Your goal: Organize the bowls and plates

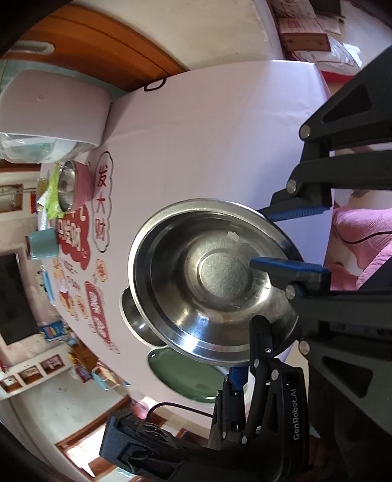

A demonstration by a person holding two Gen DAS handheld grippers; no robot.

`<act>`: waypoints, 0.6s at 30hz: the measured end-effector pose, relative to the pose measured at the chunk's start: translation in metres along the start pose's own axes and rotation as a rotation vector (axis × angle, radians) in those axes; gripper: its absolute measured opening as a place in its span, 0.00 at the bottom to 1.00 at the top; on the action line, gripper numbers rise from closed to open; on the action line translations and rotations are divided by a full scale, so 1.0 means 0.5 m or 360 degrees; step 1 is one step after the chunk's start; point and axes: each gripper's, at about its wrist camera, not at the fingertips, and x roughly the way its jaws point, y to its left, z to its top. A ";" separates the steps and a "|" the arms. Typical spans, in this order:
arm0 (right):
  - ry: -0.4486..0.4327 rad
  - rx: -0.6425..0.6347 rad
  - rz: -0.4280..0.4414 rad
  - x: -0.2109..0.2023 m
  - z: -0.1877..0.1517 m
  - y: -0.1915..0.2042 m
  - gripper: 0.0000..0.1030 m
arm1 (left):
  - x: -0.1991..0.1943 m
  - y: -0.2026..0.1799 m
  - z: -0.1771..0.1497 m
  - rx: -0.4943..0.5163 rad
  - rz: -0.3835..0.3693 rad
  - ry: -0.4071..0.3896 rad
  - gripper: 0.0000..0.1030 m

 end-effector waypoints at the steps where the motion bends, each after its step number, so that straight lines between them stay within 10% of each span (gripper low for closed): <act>1: 0.0028 -0.0015 0.0005 0.009 0.002 -0.009 0.24 | 0.008 -0.003 0.003 -0.0013 0.0009 0.0010 0.33; 18: 0.0289 -0.0210 0.0146 0.123 0.047 -0.069 0.26 | 0.084 -0.003 0.018 -0.0308 0.0078 0.0084 0.33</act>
